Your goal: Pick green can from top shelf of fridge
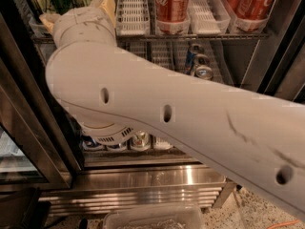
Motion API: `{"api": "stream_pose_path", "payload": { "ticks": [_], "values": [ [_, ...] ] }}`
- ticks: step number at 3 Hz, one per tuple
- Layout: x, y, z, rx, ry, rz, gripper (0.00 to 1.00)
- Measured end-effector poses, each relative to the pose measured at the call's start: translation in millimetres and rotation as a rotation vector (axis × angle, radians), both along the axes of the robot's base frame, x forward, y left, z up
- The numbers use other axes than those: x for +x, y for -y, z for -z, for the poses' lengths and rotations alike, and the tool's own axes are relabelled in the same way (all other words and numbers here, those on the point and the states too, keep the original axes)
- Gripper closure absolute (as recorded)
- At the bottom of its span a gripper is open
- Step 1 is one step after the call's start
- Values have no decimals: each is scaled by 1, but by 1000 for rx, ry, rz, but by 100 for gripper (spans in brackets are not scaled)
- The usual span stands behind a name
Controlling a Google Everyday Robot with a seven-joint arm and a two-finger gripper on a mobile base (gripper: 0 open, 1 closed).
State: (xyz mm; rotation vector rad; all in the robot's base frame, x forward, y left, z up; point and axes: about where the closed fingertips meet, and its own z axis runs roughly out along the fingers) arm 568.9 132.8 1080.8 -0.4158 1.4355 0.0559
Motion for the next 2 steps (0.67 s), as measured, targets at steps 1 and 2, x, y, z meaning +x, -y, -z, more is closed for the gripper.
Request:
{"api": "stream_pose_path", "payload": {
  "ticks": [1, 2],
  "values": [
    [2, 1, 0, 13, -1, 22, 21],
    [4, 2, 1, 20, 5, 46, 23]
  ]
}}
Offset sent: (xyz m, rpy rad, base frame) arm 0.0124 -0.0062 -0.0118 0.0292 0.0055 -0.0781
